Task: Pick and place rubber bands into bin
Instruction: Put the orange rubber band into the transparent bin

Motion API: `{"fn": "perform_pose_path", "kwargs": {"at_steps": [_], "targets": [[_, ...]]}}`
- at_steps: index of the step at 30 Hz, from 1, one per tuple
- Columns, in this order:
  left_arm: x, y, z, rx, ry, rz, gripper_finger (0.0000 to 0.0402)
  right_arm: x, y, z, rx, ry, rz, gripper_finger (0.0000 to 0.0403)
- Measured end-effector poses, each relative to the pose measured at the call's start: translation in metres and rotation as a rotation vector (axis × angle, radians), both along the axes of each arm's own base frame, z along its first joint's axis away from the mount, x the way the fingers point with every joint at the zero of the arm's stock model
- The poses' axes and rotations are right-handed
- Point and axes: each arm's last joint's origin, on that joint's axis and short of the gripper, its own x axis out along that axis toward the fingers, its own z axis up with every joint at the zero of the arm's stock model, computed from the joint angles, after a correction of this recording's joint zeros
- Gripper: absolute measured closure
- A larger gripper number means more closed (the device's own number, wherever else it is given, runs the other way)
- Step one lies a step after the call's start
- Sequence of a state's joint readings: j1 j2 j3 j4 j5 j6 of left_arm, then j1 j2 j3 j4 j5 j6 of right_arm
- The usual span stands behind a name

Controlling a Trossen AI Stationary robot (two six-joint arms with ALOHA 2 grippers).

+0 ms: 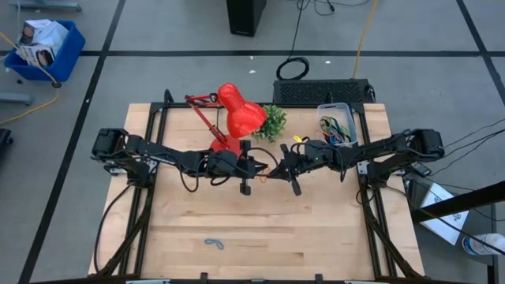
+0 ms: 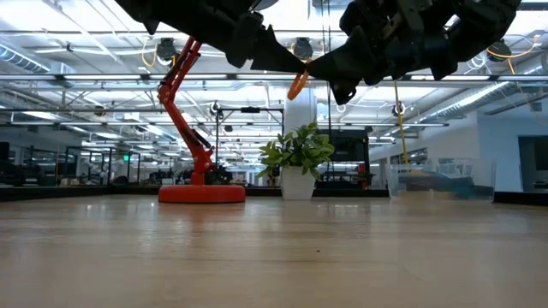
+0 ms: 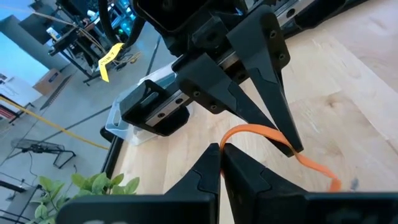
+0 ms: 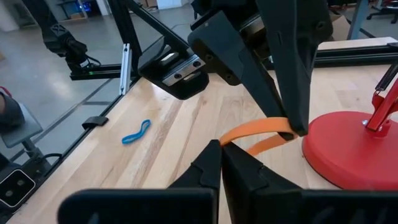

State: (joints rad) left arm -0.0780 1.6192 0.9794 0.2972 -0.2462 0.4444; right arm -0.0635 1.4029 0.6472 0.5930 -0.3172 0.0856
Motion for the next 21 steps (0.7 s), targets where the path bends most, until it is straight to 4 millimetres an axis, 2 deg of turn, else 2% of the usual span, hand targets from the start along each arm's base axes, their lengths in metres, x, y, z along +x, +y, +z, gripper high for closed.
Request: {"fn": "perform_pose_path", "kwargs": {"at_steps": [14, 21], "targets": [[0.0003, -0.0004, 0.0006, -0.007, -0.007, -0.012, 0.0372, -0.0002, 0.0000, -0.0008, 0.000, 0.009, 0.000, 0.0403], [0.0002, -0.0018, 0.0007, -0.032, -0.012, -0.010, 0.0312, -0.0003, 0.0000, -0.0011, 0.001, 0.011, 0.000, 0.0403]]}}
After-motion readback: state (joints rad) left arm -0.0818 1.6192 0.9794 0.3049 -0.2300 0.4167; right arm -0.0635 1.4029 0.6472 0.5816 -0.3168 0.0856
